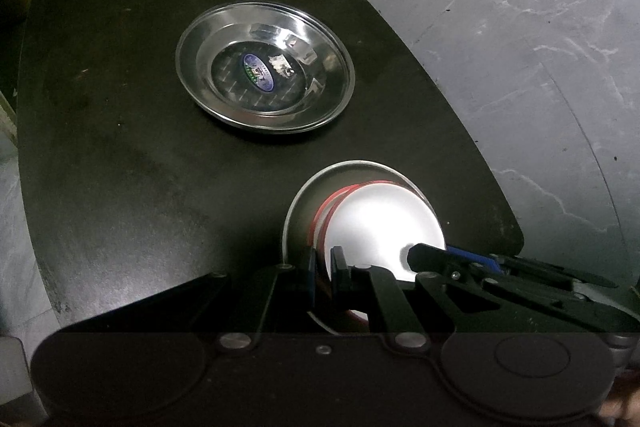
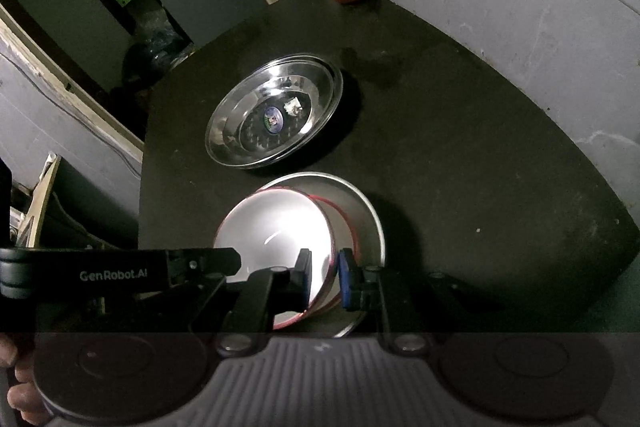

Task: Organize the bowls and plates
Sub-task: 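Lower the held white bowl into the first white bowl with both grippers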

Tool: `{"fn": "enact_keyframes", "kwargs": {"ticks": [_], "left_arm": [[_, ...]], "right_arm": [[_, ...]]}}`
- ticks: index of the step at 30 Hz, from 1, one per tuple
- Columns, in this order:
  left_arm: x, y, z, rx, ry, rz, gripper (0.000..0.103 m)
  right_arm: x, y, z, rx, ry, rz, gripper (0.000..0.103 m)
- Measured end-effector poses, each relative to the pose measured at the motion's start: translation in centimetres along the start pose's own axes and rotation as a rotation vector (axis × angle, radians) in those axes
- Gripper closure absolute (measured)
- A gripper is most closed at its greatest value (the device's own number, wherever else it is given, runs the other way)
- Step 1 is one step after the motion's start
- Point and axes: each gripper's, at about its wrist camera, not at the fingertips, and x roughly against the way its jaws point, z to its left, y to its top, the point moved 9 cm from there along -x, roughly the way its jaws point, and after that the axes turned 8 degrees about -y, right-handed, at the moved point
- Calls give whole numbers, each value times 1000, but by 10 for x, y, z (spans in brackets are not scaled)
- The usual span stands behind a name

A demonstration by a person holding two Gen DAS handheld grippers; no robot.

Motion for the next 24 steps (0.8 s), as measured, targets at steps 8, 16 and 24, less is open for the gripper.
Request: {"fn": "enact_keyframes", "kwargs": {"ticks": [8, 16, 24], "left_arm": [[0, 0, 1, 1, 0, 1, 96], [-3, -1, 4, 7, -1, 7, 96], [-5, -2, 5, 7, 4, 9, 95]], "right_arm": [[-1, 1, 2, 10, -8, 5, 84], [-3, 0, 1, 12, -11, 7, 84], [-5, -1, 1, 23, -25, 2, 82]]}}
